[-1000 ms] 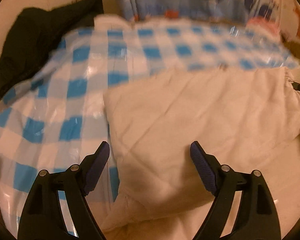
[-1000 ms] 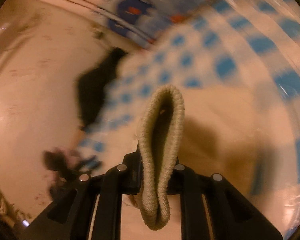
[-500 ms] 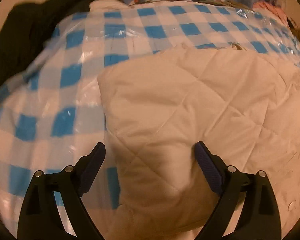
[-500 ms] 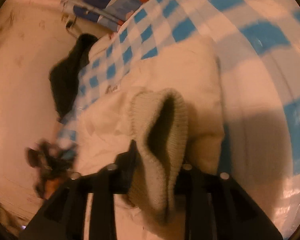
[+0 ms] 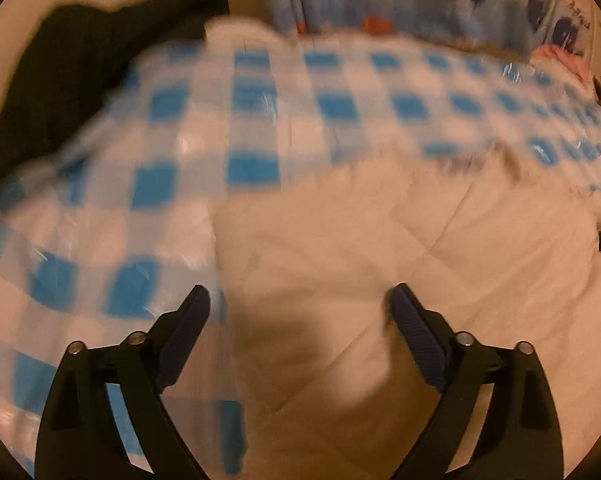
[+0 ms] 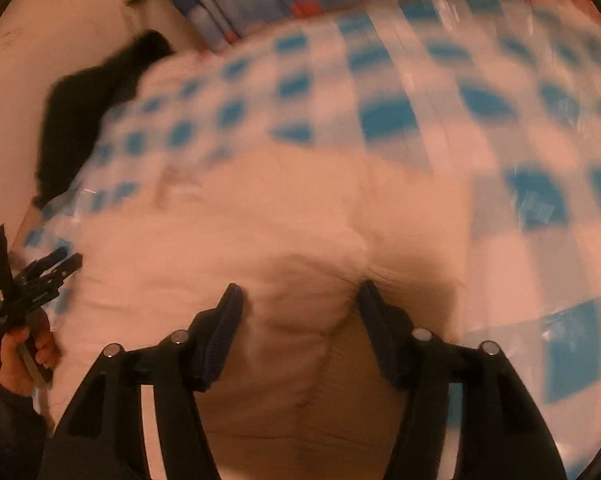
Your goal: Fold large clothes
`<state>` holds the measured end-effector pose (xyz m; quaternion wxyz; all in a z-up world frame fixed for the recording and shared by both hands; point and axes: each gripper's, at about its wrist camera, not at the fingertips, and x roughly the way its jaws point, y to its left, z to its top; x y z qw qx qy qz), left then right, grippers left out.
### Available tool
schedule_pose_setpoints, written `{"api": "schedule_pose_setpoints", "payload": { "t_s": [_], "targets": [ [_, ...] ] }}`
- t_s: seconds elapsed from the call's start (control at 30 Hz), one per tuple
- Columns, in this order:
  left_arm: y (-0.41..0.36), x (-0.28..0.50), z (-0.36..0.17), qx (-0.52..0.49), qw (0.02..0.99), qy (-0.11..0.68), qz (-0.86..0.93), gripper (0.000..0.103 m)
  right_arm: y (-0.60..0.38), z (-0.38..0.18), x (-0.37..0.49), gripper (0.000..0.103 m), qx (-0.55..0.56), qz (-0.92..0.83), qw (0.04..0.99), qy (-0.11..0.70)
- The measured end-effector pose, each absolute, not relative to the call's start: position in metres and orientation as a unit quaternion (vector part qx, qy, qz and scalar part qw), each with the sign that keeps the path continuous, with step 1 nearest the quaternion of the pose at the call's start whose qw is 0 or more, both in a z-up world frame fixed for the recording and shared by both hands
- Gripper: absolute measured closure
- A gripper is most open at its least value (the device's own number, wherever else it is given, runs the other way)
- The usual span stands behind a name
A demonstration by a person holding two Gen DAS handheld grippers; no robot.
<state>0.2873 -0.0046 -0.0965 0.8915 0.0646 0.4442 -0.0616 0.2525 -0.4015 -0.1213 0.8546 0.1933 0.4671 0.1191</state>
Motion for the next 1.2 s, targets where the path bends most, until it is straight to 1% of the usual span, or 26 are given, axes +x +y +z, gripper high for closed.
{"api": "schedule_pose_setpoints", "payload": {
  "t_s": [0.03,0.07,0.13,0.2,0.27,0.33,0.37,0.43,0.47,0.5,0.57,0.63,0.7,0.77,0.8,0.97,1.07,1.2],
  "targets": [
    [0.001,0.288,-0.109,0.037,0.888,0.454,-0.062,0.011,-0.410,-0.122,0.251,0.052,0.214,0.124,0.850,0.465],
    [0.005,0.289,-0.110,0.025,0.887,0.456,-0.063,0.010,-0.414,-0.118,0.250,0.054,0.224,0.125,0.847,0.465],
    [0.010,0.286,-0.102,0.018,0.888,0.455,-0.065,0.011,-0.419,-0.099,0.237,0.054,0.218,0.121,0.858,0.449],
    [0.015,0.273,-0.083,0.022,0.898,0.434,-0.066,0.011,-0.412,-0.074,0.214,0.048,0.186,0.139,0.881,0.413],
    [0.022,0.252,-0.066,0.014,0.908,0.410,-0.084,0.011,-0.397,-0.063,0.193,0.041,0.140,0.150,0.889,0.409],
    [0.027,0.233,-0.063,0.020,0.911,0.403,-0.087,0.011,-0.384,-0.081,0.188,0.040,0.092,0.133,0.878,0.450],
    [0.027,0.231,-0.069,0.032,0.908,0.411,-0.078,0.011,-0.377,-0.100,0.193,0.040,0.072,0.122,0.866,0.480],
    [0.025,0.234,-0.096,0.060,0.887,0.454,-0.063,0.010,-0.373,-0.119,0.194,0.039,0.052,0.121,0.868,0.479],
    [0.030,0.236,-0.109,0.041,0.880,0.468,-0.067,0.009,-0.371,-0.116,0.197,0.039,0.049,0.116,0.865,0.485],
    [0.037,0.237,-0.109,0.016,0.878,0.474,-0.065,0.009,-0.371,-0.111,0.198,0.038,0.053,0.113,0.862,0.492],
    [0.049,0.230,-0.090,-0.023,0.875,0.481,-0.053,0.009,-0.379,-0.093,0.189,0.037,0.075,0.127,0.858,0.491],
    [0.057,0.205,-0.063,-0.016,0.885,0.461,-0.066,0.009,-0.404,-0.067,0.160,0.036,0.135,0.165,0.856,0.471],
    [0.072,0.167,-0.036,0.003,0.891,0.447,-0.076,0.009,-0.437,-0.047,0.121,0.023,0.186,0.175,0.855,0.452],
    [0.095,0.126,-0.021,-0.002,0.890,0.448,-0.088,0.009,-0.464,-0.045,0.085,0.019,0.229,0.186,0.843,0.451],
    [0.107,0.111,-0.018,-0.010,0.888,0.451,-0.089,0.009,-0.477,-0.050,0.069,0.019,0.249,0.184,0.835,0.455],
    [0.160,0.036,-0.040,-0.079,0.867,0.488,-0.067,0.009,-0.518,-0.092,0.004,0.019,0.352,0.181,0.787,0.473],
    [0.173,0.004,-0.059,-0.120,0.851,0.509,-0.059,0.009,-0.513,-0.105,-0.020,0.019,0.371,0.196,0.772,0.477],
    [0.173,-0.024,-0.076,-0.134,0.840,0.523,-0.056,0.009,-0.502,-0.104,-0.042,0.019,0.369,0.215,0.772,0.471]
  ]
}}
